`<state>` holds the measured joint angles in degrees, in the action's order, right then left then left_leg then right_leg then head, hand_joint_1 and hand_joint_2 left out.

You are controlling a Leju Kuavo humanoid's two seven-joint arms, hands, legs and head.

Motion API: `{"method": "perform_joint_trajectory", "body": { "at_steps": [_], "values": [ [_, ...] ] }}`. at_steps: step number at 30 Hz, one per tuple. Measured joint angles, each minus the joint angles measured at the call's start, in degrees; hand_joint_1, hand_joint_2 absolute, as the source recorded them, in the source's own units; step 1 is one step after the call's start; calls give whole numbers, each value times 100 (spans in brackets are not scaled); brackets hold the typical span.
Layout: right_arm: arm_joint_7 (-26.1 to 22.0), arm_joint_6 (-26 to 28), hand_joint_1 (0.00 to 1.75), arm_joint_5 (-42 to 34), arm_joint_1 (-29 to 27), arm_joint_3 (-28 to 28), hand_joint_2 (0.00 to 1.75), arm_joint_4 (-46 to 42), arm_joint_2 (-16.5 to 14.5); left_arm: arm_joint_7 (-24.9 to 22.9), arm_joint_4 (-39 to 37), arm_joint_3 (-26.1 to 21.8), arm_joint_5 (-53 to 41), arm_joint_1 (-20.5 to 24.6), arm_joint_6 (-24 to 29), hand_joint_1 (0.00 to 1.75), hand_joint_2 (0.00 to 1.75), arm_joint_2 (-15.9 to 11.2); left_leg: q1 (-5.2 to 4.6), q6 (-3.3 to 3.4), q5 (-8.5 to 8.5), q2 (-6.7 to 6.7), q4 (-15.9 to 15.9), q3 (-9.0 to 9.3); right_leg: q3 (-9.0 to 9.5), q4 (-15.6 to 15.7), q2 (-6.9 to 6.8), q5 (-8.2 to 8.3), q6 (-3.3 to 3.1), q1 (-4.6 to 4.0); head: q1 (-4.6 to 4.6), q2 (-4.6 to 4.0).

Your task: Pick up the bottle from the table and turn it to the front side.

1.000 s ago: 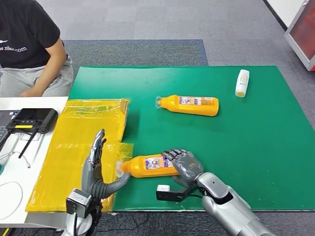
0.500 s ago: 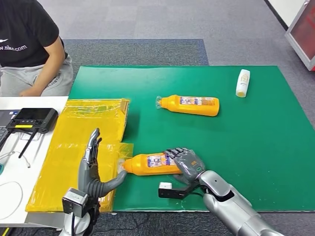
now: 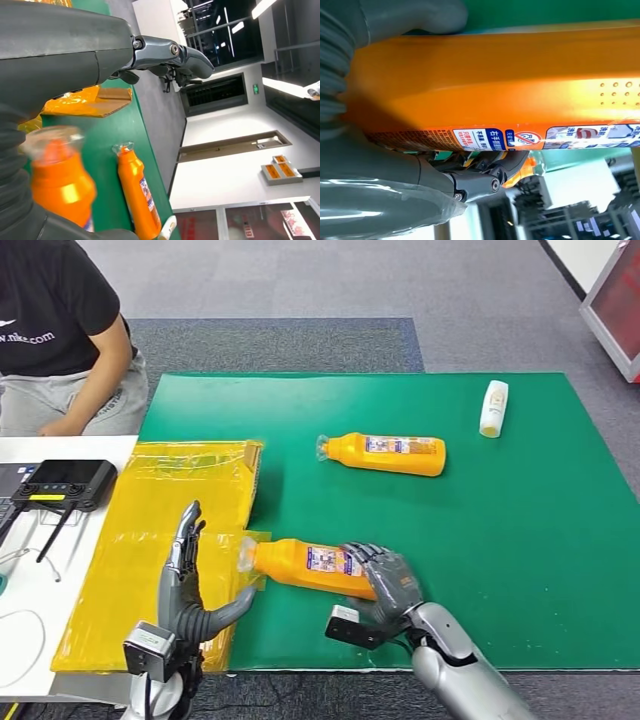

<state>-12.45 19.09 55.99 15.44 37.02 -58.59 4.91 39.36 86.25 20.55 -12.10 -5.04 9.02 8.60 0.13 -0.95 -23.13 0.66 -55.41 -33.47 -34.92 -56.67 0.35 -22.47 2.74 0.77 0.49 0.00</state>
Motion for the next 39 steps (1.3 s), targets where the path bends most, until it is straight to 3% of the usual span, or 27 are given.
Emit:
{"method": "perform_joint_trajectory", "body": {
  "at_steps": [7,13,19,27,39],
  "values": [
    [-668,361,175,-1205,-585,-717,175,-841,-596,0,2,6,34,-1,57,0,175,46,3,-4,2,-1,0,-25,-28,-2,0,-2,-3,-2,0,0],
    [-891,410,175,-1655,-823,-1024,175,-1246,-838,19,68,26,119,-14,210,0,175,78,1,-1,-1,-1,0,-30,-29,-1,0,-4,-2,0,2,0],
    [-1081,220,175,-2478,-1053,-1209,175,-1581,-1080,31,496,103,367,-69,1259,0,175,68,1,-1,-1,-1,0,-32,-34,-1,0,-5,-3,-1,-1,0],
    [-1205,-39,175,-2934,-1383,-1126,175,-1973,-1256,31,526,-4,546,-100,907,0,175,72,3,-4,-3,-1,0,-35,-36,-2,0,-7,-5,-2,1,0],
    [-1343,-97,175,-3414,-1454,-776,175,-2002,-1307,-140,328,132,515,-60,321,0,175,150,2,-4,-3,-1,0,-35,-38,-1,0,-7,-4,-2,-1,0]
  ]
}}
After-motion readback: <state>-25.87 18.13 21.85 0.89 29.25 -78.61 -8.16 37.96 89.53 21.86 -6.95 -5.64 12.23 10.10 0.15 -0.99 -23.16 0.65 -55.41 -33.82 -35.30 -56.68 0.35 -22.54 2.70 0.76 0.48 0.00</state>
